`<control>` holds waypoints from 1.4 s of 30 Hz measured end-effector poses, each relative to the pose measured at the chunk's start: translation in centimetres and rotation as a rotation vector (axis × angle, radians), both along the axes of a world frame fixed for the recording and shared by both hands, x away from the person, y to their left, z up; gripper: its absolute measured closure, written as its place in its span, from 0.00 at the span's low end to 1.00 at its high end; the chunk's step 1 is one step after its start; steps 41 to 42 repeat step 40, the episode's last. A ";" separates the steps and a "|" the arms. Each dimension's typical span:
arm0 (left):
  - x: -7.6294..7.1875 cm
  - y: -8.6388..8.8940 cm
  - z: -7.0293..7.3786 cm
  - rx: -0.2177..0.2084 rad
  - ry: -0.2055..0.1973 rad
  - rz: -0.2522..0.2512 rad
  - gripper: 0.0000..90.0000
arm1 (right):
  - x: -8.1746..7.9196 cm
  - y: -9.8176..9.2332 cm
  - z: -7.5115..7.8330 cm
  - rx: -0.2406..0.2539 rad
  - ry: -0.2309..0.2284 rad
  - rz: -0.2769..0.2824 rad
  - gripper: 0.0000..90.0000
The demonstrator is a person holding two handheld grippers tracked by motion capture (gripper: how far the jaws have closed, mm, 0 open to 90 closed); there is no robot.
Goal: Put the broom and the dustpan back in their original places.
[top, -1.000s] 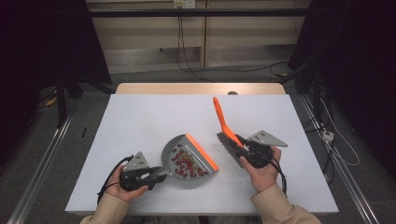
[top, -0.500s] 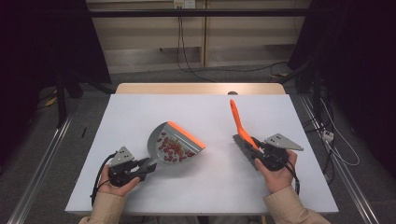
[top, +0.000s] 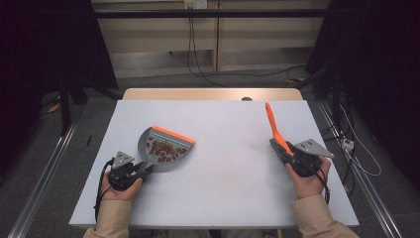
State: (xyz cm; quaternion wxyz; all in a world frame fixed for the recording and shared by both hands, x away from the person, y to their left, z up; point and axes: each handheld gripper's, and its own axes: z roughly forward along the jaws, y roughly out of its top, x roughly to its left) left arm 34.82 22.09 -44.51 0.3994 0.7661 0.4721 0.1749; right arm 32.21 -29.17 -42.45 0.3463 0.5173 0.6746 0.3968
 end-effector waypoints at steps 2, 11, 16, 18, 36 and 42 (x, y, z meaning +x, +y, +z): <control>0.2 0.0 -0.1 0.005 0.000 0.020 0.70 | 0.1 -0.4 -0.2 -0.035 -0.005 -0.014 0.79; 0.3 -0.7 -0.3 -0.021 0.017 0.048 0.69 | 0.2 0.5 -1.2 -0.146 0.011 -0.002 0.78; -0.2 -1.5 0.0 -0.075 0.024 -0.014 0.67 | 0.0 1.6 -1.5 -0.037 0.023 0.072 0.69; -0.7 -1.8 0.3 -0.098 0.006 -0.036 0.63 | 0.0 2.0 -1.6 0.014 0.028 0.111 0.63; -1.6 -0.6 1.5 -0.215 -0.135 -0.171 0.17 | -2.8 0.7 -1.7 0.199 0.035 0.248 0.31; -1.6 -0.6 1.4 -0.214 -0.134 -0.183 0.15 | -2.9 0.9 -1.8 0.187 0.030 0.261 0.30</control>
